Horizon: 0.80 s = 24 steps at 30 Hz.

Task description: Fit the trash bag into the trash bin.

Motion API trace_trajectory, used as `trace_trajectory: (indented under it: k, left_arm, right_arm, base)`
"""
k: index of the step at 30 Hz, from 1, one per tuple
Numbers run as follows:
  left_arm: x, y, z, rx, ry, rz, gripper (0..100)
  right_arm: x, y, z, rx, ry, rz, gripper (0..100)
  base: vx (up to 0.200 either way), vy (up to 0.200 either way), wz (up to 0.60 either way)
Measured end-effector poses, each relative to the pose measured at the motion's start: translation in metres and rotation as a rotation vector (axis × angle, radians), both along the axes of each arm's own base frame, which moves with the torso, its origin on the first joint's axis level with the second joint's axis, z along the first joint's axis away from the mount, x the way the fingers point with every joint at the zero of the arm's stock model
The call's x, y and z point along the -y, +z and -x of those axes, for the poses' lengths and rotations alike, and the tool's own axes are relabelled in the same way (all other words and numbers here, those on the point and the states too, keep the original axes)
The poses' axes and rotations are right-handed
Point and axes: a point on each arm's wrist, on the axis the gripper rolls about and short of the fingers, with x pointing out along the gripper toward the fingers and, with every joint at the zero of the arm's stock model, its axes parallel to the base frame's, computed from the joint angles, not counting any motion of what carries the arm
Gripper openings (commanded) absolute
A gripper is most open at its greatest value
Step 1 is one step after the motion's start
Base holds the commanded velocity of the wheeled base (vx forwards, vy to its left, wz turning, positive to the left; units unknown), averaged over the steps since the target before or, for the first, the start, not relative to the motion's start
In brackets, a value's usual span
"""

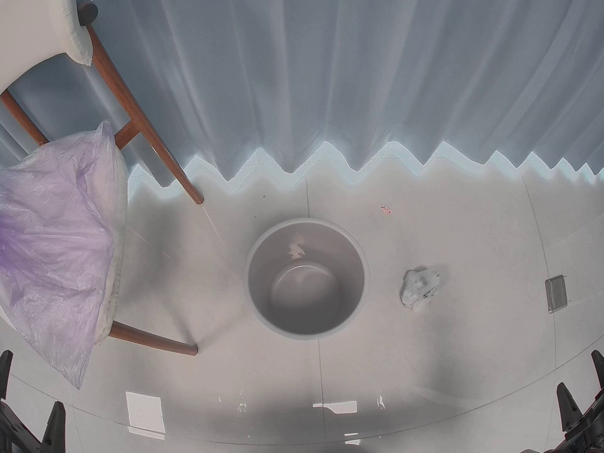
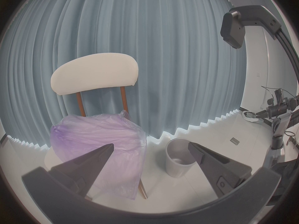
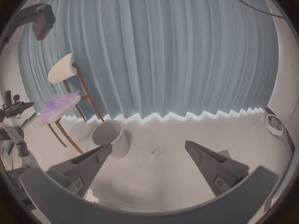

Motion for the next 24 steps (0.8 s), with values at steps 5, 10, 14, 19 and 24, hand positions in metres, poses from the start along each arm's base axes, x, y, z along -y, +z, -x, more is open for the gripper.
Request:
trace_trajectory:
  k: [5, 10, 14, 19, 24]
  left_arm:
    - [0.0, 0.013, 0.006, 0.021, -0.001, 0.007, 100]
    - [0.0, 0.021, 0.007, 0.029, -0.001, 0.006, 100]
    - [0.0, 0.03, 0.006, 0.029, -0.012, 0.005, 100]
    - [0.0, 0.036, 0.003, 0.006, -0.027, 0.001, 100]
    - [0.001, 0.041, -0.001, -0.02, -0.078, -0.014, 100]
  right_arm:
    - [0.0, 0.0, 0.0, 0.0, 0.0, 0.0, 100]
    - [0.0, 0.0, 0.0, 0.0, 0.0, 0.0, 100]
    - [0.0, 0.0, 0.0, 0.0, 0.0, 0.0, 100]
    - [0.0, 0.0, 0.0, 0.0, 0.0, 0.0, 100]
    - [0.0, 0.0, 0.0, 0.0, 0.0, 0.0, 100]
  base:
    - [0.0, 0.0, 0.0]
    - [0.0, 0.0, 0.0]
    - [0.0, 0.0, 0.0]
    - [0.0, 0.0, 0.0]
    - [0.0, 0.0, 0.0]
